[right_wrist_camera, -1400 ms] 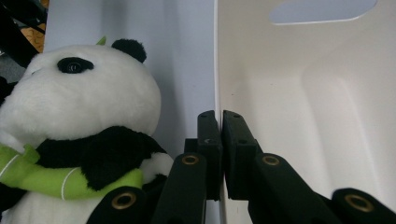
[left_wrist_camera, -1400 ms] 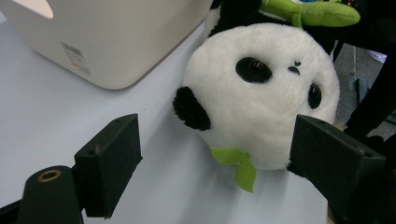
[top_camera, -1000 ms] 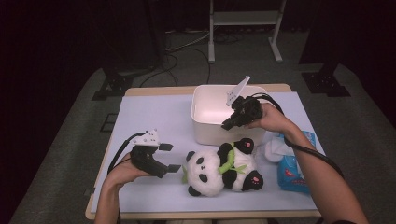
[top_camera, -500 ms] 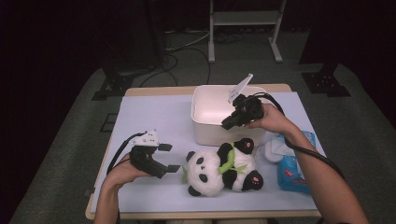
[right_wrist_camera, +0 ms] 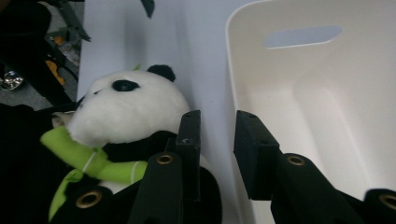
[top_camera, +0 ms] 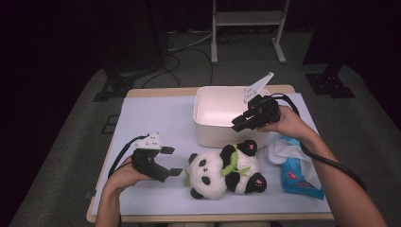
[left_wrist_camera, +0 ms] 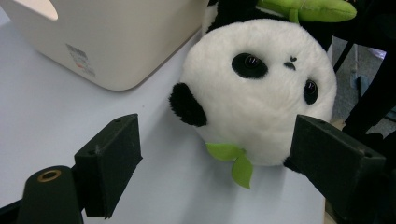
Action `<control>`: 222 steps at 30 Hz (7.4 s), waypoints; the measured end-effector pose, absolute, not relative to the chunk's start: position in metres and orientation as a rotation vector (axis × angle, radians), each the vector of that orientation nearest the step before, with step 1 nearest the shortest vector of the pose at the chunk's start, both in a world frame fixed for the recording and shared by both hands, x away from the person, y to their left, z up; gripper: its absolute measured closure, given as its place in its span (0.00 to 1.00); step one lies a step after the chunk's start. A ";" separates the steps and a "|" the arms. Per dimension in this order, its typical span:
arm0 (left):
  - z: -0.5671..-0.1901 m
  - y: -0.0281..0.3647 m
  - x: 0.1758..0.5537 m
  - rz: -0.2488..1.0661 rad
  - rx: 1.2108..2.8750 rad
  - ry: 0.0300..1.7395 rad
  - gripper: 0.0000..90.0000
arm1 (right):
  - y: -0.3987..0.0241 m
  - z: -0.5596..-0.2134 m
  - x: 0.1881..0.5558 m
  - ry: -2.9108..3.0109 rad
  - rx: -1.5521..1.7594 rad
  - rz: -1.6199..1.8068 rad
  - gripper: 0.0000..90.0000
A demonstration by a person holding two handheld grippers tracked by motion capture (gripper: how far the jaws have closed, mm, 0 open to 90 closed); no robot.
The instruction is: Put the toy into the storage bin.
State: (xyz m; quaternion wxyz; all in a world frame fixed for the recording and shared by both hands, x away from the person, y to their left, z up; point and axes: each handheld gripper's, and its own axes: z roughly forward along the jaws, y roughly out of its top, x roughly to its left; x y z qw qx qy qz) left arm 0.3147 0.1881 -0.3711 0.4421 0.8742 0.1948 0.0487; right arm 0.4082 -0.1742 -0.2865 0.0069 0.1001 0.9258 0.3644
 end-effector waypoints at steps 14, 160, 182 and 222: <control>-0.372 0.186 0.313 0.118 2.172 0.487 0.17 | -0.177 -0.299 0.367 2.954 0.234 1.159 0.74; -0.387 0.213 0.326 0.081 2.118 0.583 0.17 | -0.143 -0.321 0.352 3.071 0.137 1.095 0.82; -0.388 0.227 0.328 0.106 2.103 0.624 0.17 | -0.152 -0.277 0.338 3.020 0.116 1.145 0.82; -0.397 0.246 0.332 0.086 2.044 0.678 0.17 | -0.171 -0.160 0.363 2.905 0.120 1.216 0.83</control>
